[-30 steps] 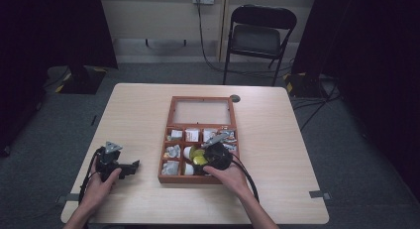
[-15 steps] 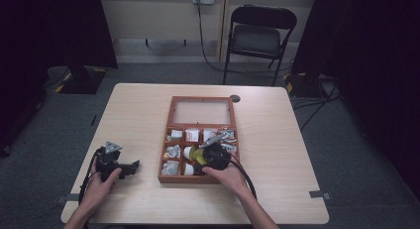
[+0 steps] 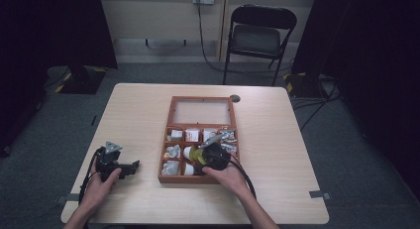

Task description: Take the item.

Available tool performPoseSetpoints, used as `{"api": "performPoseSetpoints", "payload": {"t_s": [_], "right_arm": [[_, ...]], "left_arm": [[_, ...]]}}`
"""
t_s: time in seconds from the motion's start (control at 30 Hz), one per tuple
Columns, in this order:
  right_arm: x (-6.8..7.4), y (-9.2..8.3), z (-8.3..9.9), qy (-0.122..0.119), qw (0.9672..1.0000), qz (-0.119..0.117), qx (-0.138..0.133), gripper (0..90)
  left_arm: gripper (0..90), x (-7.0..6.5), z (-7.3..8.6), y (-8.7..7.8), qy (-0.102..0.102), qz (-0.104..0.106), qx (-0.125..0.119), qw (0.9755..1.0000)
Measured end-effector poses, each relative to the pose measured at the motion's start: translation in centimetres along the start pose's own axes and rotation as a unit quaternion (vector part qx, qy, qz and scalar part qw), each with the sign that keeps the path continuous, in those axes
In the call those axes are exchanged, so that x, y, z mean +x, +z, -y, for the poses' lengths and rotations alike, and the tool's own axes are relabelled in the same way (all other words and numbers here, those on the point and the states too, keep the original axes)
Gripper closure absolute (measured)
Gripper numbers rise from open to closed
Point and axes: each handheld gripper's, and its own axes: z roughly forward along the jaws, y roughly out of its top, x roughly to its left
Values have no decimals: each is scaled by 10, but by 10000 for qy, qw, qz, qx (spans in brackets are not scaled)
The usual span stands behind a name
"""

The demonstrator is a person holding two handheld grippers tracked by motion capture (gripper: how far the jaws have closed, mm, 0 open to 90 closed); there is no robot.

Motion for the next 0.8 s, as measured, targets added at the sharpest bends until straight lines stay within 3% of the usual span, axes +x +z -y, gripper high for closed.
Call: {"api": "performPoseSetpoints", "payload": {"t_s": [0.2,0.37,0.5,0.8], "right_arm": [[-3,-5,3,5,9999,-138,8,506],[1,-1,2,-126,9998,-66,155,480],[5,2,1,-221,9995,127,175,485],[3,-1,2,-297,9995,-16,138,544]], "left_arm": [[0,0,0,0,0,0,-1,10000],[0,0,0,0,1,0,0,10000],[0,0,0,0,0,-1,0,10000],[0,0,0,0,-1,0,-2,10000]]}}
